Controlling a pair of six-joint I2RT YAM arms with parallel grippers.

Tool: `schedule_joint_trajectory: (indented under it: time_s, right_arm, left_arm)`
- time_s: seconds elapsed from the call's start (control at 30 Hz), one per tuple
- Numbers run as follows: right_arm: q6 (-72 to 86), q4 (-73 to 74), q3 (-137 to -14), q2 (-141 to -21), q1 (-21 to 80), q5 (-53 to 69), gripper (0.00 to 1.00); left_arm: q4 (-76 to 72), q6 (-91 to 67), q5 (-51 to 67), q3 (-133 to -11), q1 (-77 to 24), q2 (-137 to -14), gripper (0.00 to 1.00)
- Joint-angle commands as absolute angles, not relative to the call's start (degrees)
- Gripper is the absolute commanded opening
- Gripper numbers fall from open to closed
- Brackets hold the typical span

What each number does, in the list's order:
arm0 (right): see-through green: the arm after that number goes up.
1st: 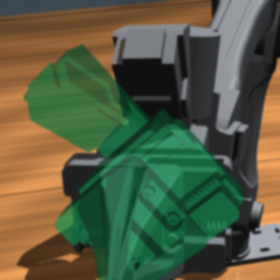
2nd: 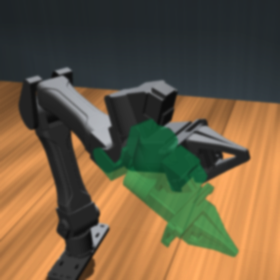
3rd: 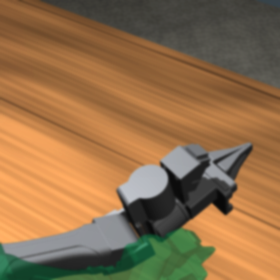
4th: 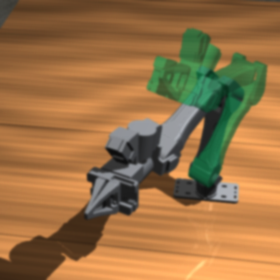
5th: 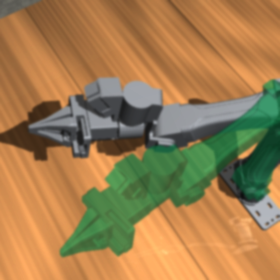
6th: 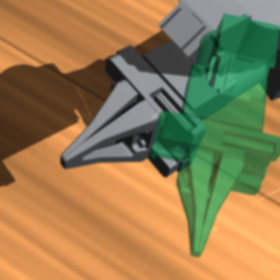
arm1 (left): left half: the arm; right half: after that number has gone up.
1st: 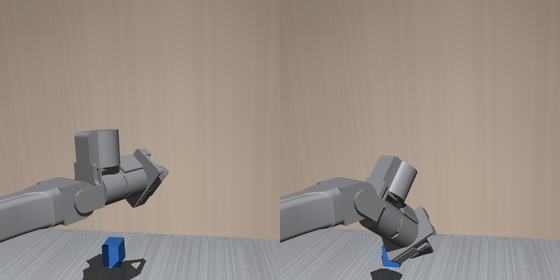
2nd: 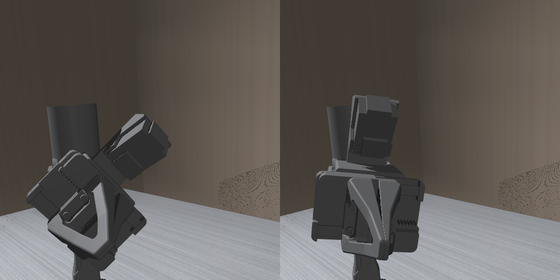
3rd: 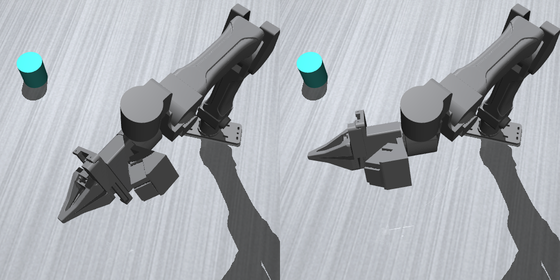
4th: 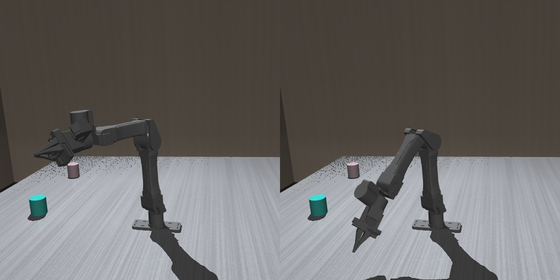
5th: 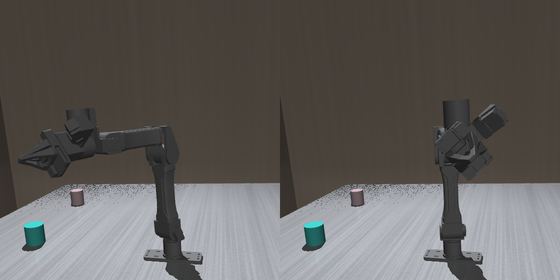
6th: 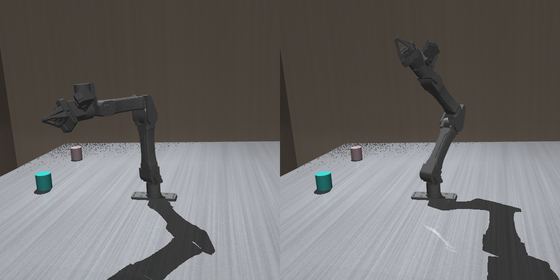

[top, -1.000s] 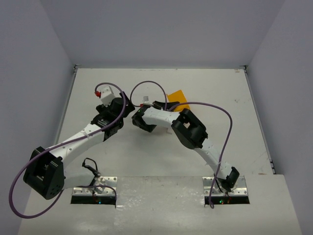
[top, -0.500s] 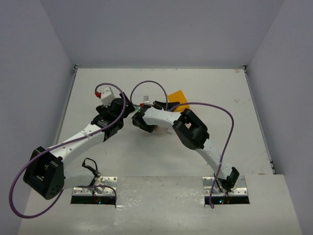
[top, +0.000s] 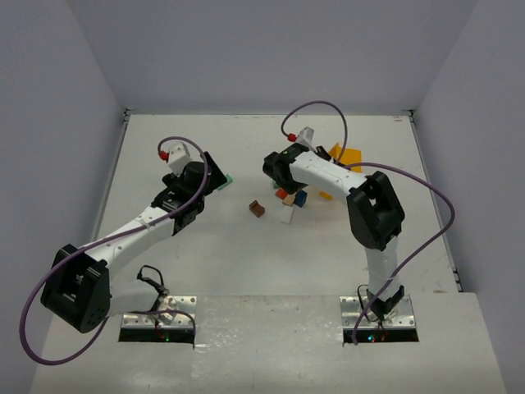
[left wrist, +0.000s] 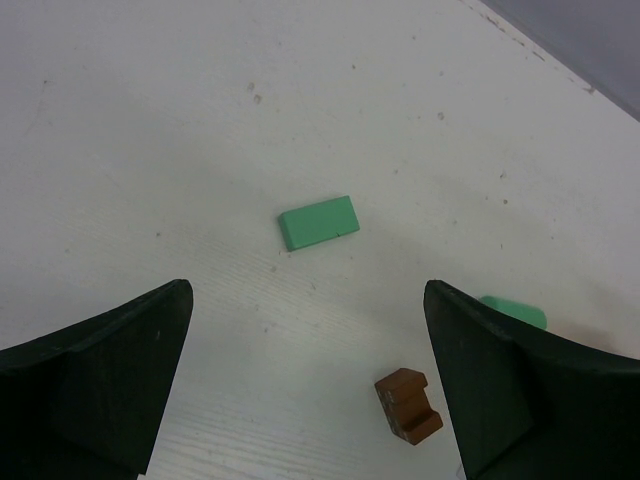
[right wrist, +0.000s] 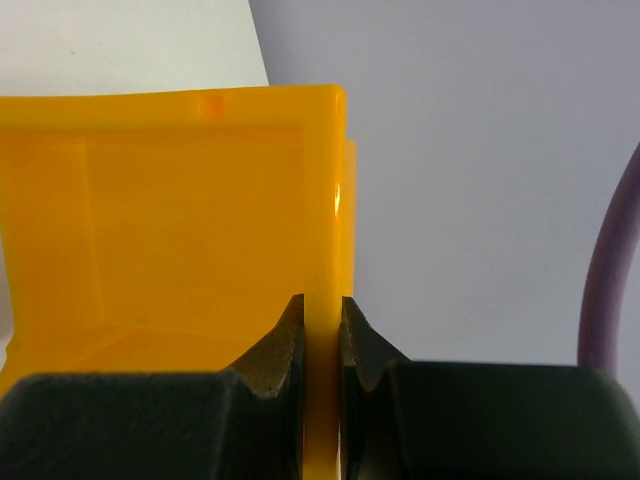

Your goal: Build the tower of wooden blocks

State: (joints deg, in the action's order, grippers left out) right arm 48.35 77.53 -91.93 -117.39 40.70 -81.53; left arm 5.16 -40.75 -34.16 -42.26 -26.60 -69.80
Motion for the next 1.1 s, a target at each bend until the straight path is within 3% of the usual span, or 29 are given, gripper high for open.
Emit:
schedule_joint_trajectory:
  time_s: [0.0, 0.3, 0.4, 0.47, 0.5, 0.57, 0.7, 1.07]
  right_arm:
    - [55.1, 86.3, -88.8, -112.0, 37.7, -80.8, 0.0]
    - [63.8, 82.1, -87.9, -103.4, 25.4, -72.7, 0.01]
    - [48.6, 59.4, -79.6, -95.1, 21.2, -61.5, 0.05]
    - [30.7, 30.3, -66.0, -85.3, 17.3, -38.7, 0.01]
    - [28.7, 21.0, -60.6, -83.0, 15.2, -28.4, 0.0]
    - [29.1, 12.2, -55.0, -76.2, 11.8, -20.5, 0.0]
    - [29.6, 8.9, -54.3, -75.9, 9.3, -24.2, 0.0]
    - [31.0, 5.6, -57.5, -83.6, -2.8, -19.2, 0.0]
  left_arm:
    - [1.6, -39.8, -31.7, -42.6, -25.4, -71.2, 1.0]
    - [1.0, -39.0, -26.9, -42.4, -23.7, -72.2, 1.0]
    - [0.6, -38.9, -26.0, -42.1, -23.7, -71.9, 1.0]
    - [-0.8, -38.8, -25.8, -42.0, -23.6, -71.7, 1.0]
    - [-0.8, -38.8, -25.8, -42.0, -23.6, -71.6, 1.0]
    - [-0.5, -38.7, -25.7, -41.9, -23.5, -71.0, 1.0]
    - [-1.5, -38.5, -25.5, -40.8, -23.4, -69.4, 1.0]
    - [-2.9, -37.3, -23.5, -39.7, -23.3, -68.1, 1.0]
